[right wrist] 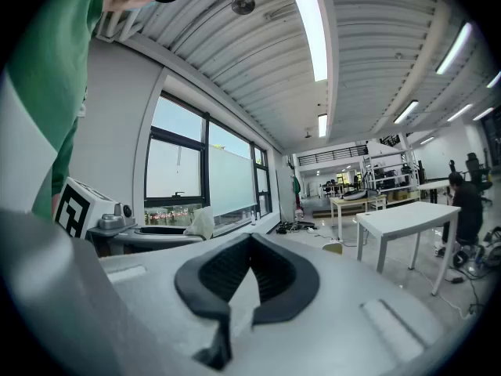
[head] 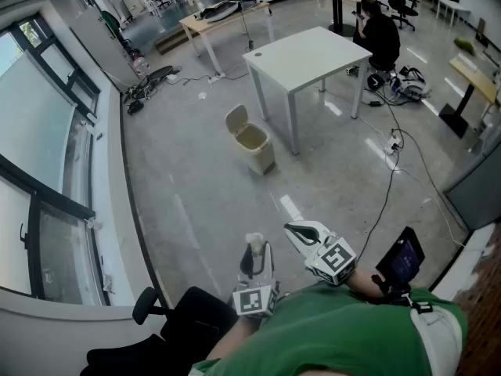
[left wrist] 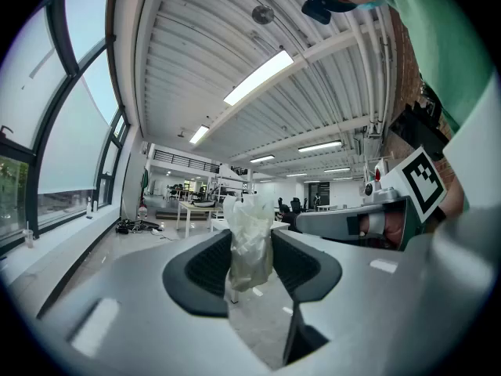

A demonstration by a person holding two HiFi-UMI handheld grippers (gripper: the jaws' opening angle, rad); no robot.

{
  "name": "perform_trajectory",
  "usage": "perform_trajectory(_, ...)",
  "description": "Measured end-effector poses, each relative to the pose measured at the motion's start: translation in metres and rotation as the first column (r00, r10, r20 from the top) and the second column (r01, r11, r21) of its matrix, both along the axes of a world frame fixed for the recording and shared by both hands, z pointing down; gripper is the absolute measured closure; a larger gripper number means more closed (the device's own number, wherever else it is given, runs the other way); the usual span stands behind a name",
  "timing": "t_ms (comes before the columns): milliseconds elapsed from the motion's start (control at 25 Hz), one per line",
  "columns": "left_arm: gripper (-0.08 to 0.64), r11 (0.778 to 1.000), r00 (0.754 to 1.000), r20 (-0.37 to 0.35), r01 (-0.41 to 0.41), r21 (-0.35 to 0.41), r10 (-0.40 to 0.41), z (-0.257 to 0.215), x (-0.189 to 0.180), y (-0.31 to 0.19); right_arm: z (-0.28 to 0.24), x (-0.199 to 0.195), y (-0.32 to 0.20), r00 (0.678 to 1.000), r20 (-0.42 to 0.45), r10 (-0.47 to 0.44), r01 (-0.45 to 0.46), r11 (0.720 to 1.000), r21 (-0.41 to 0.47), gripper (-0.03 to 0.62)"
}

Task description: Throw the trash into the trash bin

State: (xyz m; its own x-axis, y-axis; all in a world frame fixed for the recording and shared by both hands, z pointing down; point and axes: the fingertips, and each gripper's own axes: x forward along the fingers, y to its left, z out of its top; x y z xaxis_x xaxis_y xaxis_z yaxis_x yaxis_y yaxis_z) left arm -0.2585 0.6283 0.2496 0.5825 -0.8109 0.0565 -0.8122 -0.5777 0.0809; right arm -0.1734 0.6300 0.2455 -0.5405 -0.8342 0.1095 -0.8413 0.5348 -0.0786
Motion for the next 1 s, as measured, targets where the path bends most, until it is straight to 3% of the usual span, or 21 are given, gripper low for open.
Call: perform_trajectory(1000,0.396,1.0,1.0,0.027,0.013,-0.005,-0.013,-0.004,0.005,0.009,-0.001,0.013,0.009,0.998,0.041,0.044,-0.044,0.999,0.011,0.589)
